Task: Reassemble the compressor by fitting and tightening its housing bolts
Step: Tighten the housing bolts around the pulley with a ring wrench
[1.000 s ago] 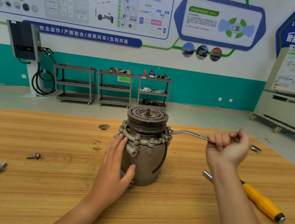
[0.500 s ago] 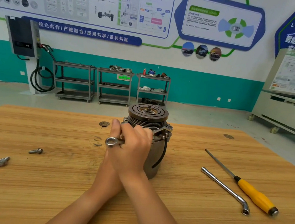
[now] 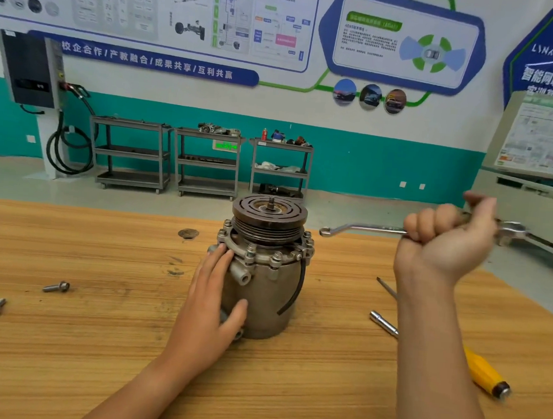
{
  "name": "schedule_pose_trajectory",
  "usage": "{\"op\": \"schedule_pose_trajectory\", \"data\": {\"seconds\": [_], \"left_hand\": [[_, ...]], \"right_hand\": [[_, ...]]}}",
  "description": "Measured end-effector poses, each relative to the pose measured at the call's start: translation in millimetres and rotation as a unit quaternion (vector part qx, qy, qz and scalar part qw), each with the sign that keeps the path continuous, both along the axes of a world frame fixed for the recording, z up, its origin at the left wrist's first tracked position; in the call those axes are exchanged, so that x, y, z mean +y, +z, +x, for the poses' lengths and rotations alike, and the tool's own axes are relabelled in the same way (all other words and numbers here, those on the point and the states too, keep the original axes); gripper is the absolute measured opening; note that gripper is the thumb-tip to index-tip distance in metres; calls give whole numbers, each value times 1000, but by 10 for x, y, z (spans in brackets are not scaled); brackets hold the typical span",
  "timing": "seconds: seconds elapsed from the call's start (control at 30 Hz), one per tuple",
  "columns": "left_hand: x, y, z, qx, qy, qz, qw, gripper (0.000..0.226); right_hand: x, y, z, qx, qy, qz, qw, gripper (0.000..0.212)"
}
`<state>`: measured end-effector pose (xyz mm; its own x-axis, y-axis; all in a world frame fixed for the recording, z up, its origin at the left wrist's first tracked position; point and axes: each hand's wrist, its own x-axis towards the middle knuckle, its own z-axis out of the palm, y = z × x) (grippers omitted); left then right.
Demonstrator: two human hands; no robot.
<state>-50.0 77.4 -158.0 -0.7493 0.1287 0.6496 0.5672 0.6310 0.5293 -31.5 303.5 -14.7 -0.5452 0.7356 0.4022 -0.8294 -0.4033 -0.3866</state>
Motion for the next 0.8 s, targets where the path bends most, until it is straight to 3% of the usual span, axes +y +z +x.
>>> {"op": "schedule_pose_trajectory", "data": {"seconds": [0.1,0.2,0.37,0.53,0.7,0.8], "left_hand": [[-7,-6,-5,1,-1,0,1000,77],[-12,-13,-10,3,-3,0,1000,77],[-13,-28,-21,8,-8,6,1000,77],[-19,-27,-28,13,-4,-1,1000,78],[-12,-31,-31,17,-2,-2,1000,77],[-7,-27,-29,9,-5,-1,1000,77]], "right_hand": [[35,-69,-148,-65,66,-69,993,29],[38,-168,-274,-63,102,-95,988,30],[179,-184,-453,-66,169,-53,982,32],[352,-176,-690,-131,253,-36,958,36],[270,-434,-513,-131,189,-112,967,32],[98,-552,-204,-73,104,-72,989,40]]}}
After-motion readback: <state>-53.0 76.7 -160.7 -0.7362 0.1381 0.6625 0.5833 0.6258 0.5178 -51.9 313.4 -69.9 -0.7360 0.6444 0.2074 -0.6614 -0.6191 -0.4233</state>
